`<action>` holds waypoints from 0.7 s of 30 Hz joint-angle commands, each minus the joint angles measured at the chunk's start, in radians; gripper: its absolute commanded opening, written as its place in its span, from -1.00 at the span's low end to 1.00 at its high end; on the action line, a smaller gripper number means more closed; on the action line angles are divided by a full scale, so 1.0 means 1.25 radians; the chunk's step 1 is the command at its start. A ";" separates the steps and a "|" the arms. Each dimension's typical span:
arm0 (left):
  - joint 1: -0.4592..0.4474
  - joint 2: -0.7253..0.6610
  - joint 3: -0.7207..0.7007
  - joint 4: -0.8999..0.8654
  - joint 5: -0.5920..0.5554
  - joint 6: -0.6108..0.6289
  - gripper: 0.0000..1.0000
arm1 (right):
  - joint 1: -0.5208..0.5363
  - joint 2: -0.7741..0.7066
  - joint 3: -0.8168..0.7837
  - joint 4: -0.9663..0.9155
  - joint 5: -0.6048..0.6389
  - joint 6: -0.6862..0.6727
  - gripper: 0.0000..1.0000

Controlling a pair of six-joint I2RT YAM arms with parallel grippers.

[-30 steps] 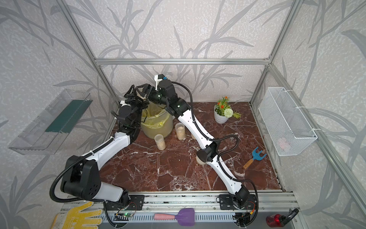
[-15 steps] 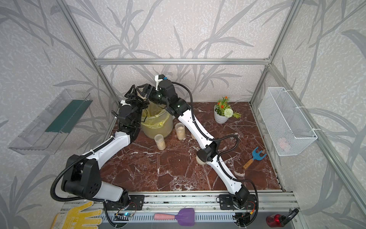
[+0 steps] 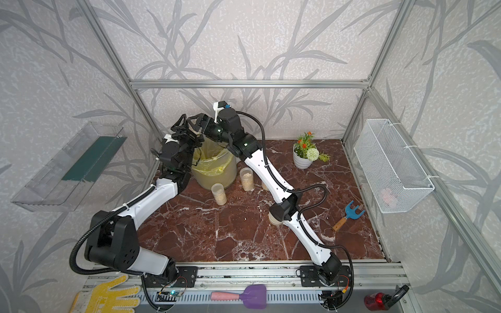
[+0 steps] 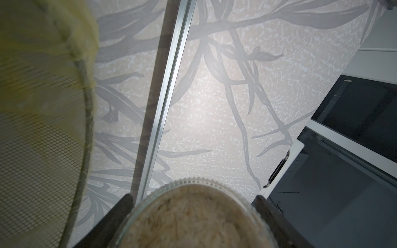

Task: Empty expired oatmeal from jars
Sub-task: Pour the expired oatmeal into the trash bin.

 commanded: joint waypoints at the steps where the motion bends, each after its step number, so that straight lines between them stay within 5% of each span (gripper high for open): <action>1: 0.005 -0.001 0.033 0.049 0.012 -0.001 -1.00 | 0.010 -0.006 0.041 -0.036 -0.026 -0.019 0.79; 9: 0.008 -0.005 0.039 0.040 0.018 0.012 -1.00 | 0.007 -0.010 0.045 -0.081 -0.010 -0.027 1.00; 21: 0.016 -0.016 0.010 0.025 0.033 0.043 -1.00 | -0.006 -0.051 0.050 -0.186 0.006 -0.099 0.98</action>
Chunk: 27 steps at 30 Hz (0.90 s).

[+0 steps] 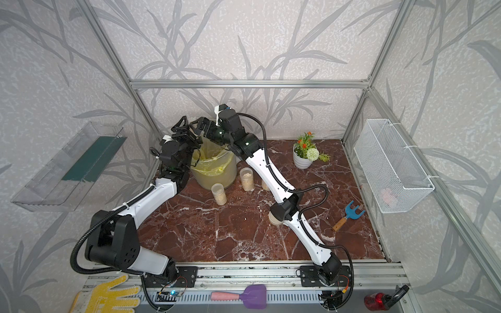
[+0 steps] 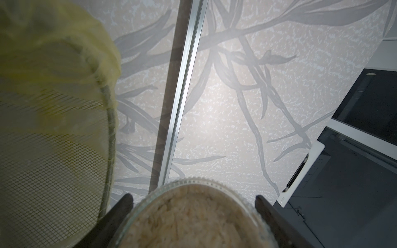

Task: Empty expired oatmeal from jars
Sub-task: Pour the expired oatmeal into the trash bin.

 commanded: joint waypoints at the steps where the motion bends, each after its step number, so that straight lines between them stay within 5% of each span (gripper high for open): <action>1: 0.008 -0.021 0.008 0.062 0.026 0.006 -1.00 | -0.003 -0.042 0.045 -0.074 0.000 -0.045 0.98; 27: 0.047 -0.086 0.039 -0.164 0.129 0.207 -1.00 | -0.089 -0.181 -0.003 -0.323 0.015 -0.282 0.98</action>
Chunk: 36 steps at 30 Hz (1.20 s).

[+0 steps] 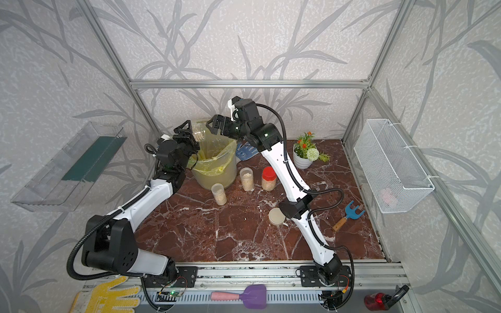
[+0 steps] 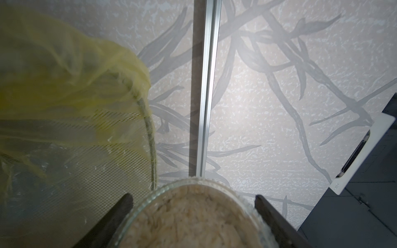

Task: Empty expired oatmeal from jars
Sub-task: Pour the expired oatmeal into the trash bin.

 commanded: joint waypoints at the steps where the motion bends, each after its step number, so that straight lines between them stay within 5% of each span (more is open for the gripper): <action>1: 0.010 -0.053 0.046 -0.029 0.037 0.064 -1.00 | -0.016 -0.057 -0.006 -0.078 0.038 -0.096 0.98; 11: 0.036 -0.046 0.107 -0.183 0.109 0.193 -1.00 | -0.034 -0.197 -0.244 -0.145 0.085 -0.211 0.98; 23: 0.038 -0.029 0.213 -0.392 0.143 0.413 -1.00 | -0.070 -0.480 -0.784 0.046 0.137 -0.253 0.98; 36: 0.037 0.034 0.319 -0.519 0.150 0.613 -1.00 | -0.099 -0.711 -1.156 0.186 0.149 -0.242 0.98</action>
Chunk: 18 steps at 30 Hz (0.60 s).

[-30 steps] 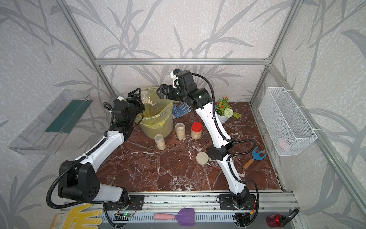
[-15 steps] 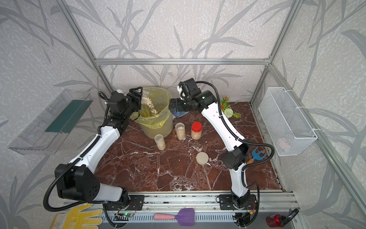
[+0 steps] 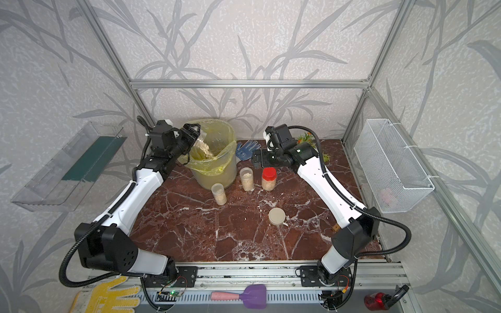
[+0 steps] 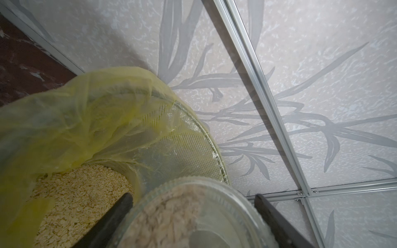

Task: Empty expired oatmeal from jars
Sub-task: Pour the expired oatmeal into the trash bin.

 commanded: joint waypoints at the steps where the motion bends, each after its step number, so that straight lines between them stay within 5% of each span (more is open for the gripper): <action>1: 0.003 0.031 0.082 -0.018 0.010 0.105 -1.00 | -0.003 -0.058 -0.047 0.072 0.000 0.000 0.98; 18: -0.010 0.129 0.219 -0.125 0.090 0.502 -1.00 | -0.003 -0.108 -0.114 0.089 -0.006 -0.067 0.98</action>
